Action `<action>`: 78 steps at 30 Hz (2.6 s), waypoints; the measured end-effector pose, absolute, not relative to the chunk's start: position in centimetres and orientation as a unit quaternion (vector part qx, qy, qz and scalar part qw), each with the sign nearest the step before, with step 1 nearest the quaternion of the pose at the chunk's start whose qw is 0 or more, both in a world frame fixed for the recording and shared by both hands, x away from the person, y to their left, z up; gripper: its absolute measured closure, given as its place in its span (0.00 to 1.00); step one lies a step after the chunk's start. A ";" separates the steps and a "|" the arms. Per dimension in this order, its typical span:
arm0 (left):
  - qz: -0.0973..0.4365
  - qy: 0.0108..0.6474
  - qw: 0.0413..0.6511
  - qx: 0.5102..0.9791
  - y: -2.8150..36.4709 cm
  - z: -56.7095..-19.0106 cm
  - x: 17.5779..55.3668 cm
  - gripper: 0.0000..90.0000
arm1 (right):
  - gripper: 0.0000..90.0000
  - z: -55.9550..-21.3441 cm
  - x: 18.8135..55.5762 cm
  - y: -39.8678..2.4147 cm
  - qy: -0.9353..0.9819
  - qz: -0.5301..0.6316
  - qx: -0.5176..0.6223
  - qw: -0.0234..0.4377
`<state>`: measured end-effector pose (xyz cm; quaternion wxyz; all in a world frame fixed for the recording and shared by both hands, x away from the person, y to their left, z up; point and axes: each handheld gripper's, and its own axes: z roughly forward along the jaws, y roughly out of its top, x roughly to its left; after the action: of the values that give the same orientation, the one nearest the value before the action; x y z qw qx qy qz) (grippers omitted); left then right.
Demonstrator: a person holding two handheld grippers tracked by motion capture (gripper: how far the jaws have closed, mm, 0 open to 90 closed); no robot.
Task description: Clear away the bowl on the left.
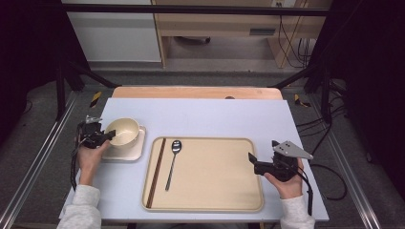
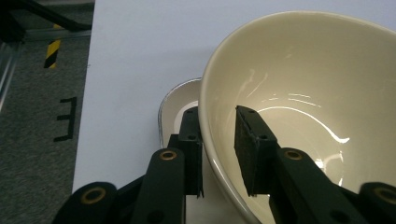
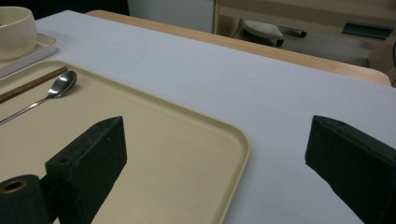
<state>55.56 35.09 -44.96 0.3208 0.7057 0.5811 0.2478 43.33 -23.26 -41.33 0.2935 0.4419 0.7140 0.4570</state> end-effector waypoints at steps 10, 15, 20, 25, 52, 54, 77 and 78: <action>0.238 0.599 0.334 0.688 35.3 -44.9 55.7 0.90 | 0.06 -41.3 43.3 -23.3 0.714 0.456 0.442 0.294; 0.237 0.600 0.343 0.682 35.2 -44.7 55.5 0.91 | 0.06 -41.3 43.3 -23.2 0.715 0.456 0.442 0.293; 0.248 0.595 0.351 0.679 34.9 -44.1 55.1 0.92 | 0.06 -41.3 43.3 -23.3 0.714 0.457 0.441 0.295; 0.260 0.589 0.352 0.680 34.6 -43.8 54.6 0.92 | 0.06 -41.3 43.3 -23.3 0.714 0.457 0.441 0.295; 0.289 0.545 0.435 0.656 34.0 -39.9 50.4 0.91 | 0.06 -41.5 43.3 -23.0 0.718 0.453 0.439 0.293; 0.291 0.541 0.437 0.657 33.9 -39.7 50.3 0.91 | 0.06 -41.4 43.3 -23.1 0.717 0.454 0.439 0.294; 0.298 0.459 0.476 0.688 29.1 -35.9 47.6 0.91 | 0.06 -41.4 43.3 -23.2 0.717 0.455 0.439 0.295; 0.298 0.459 0.476 0.688 29.1 -35.9 47.6 0.91 | 0.06 -41.4 43.3 -23.2 0.717 0.455 0.439 0.295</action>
<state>47.64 29.11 -35.94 0.4761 0.6881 0.4595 0.2978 43.31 -23.19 -41.37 0.2946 0.4387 0.7167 0.4550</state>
